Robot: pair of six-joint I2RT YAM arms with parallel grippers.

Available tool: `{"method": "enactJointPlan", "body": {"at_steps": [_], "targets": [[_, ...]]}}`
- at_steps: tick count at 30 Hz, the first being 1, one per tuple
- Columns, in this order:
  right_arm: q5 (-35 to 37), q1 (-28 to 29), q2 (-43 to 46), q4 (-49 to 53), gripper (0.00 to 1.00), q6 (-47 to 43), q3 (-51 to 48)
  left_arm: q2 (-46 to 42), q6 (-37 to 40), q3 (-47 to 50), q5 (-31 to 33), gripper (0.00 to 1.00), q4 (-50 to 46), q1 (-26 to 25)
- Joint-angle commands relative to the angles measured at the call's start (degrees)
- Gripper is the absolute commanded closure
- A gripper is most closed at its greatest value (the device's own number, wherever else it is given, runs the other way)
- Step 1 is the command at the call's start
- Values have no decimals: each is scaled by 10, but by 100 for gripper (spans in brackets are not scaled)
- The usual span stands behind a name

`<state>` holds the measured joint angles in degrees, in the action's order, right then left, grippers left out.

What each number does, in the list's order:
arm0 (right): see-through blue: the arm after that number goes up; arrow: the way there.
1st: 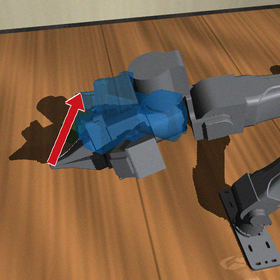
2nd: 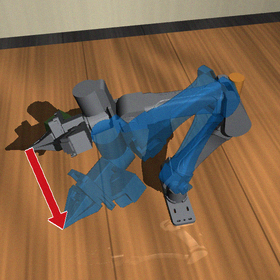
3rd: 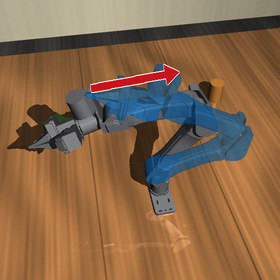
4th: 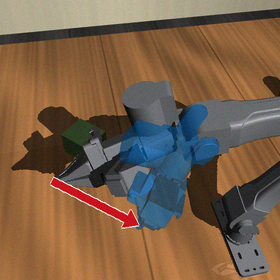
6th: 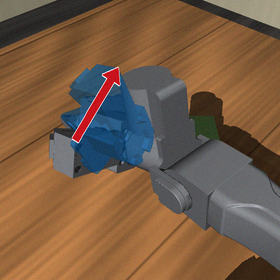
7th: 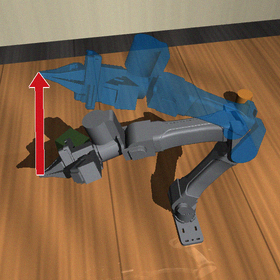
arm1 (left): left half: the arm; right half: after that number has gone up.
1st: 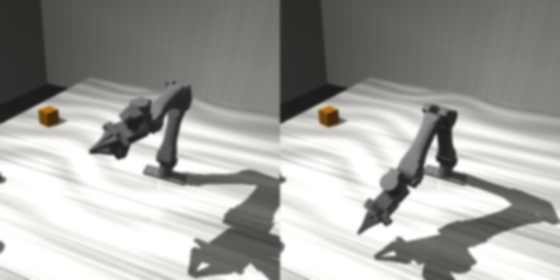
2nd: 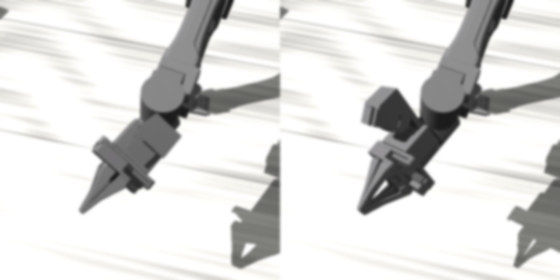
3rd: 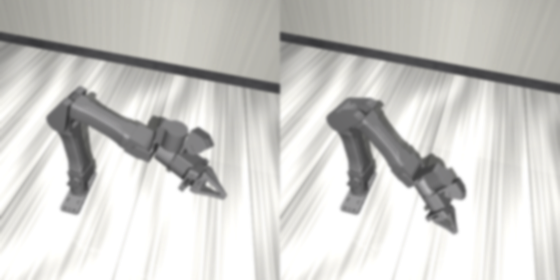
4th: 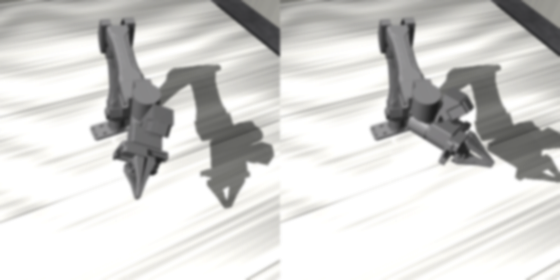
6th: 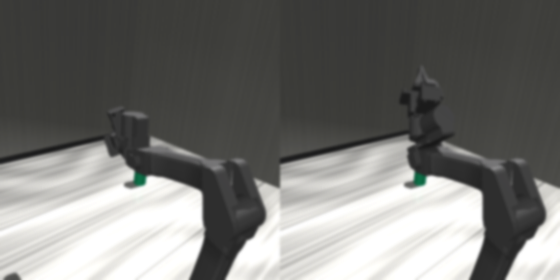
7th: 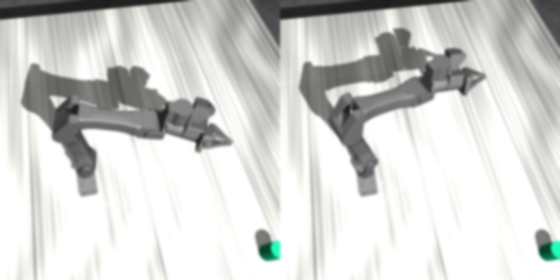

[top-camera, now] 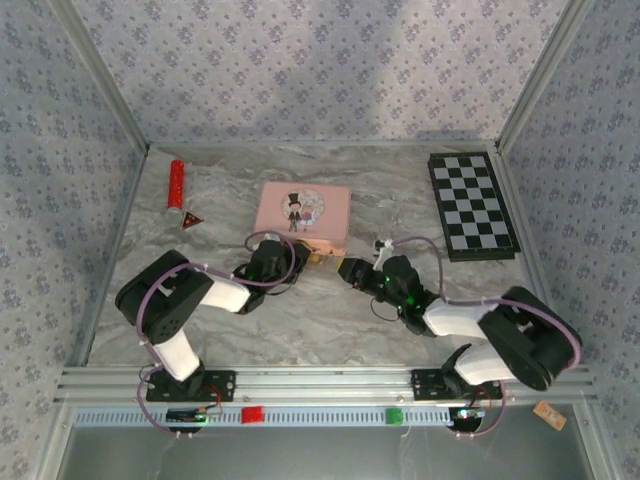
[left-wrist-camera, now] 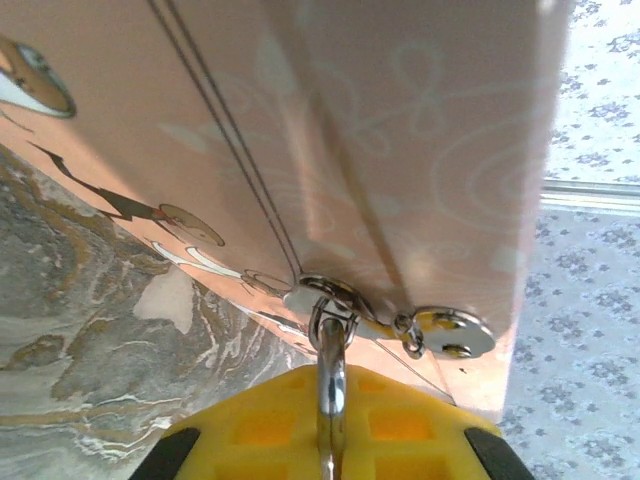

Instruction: Unlock the padlock with the key

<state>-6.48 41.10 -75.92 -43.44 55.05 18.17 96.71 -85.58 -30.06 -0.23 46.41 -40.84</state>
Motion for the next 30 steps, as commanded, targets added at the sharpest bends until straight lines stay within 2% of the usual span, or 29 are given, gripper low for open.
{"method": "enactJointPlan", "body": {"at_steps": [1,5,14,22,30], "targets": [[9,1,29,137,62,-144,48,-38,69,-30,-26,99,-23,2],[-11,1,-8,190,64,-186,93,-59,141,-64,-54,99,-83,5],[-66,15,-104,193,69,-217,131,-91,192,-94,-106,99,-127,22],[-59,19,-140,190,72,-224,158,-86,187,-95,-137,99,-123,24],[-47,19,-147,67,76,-221,134,-81,121,-70,-158,99,-86,14]]}}
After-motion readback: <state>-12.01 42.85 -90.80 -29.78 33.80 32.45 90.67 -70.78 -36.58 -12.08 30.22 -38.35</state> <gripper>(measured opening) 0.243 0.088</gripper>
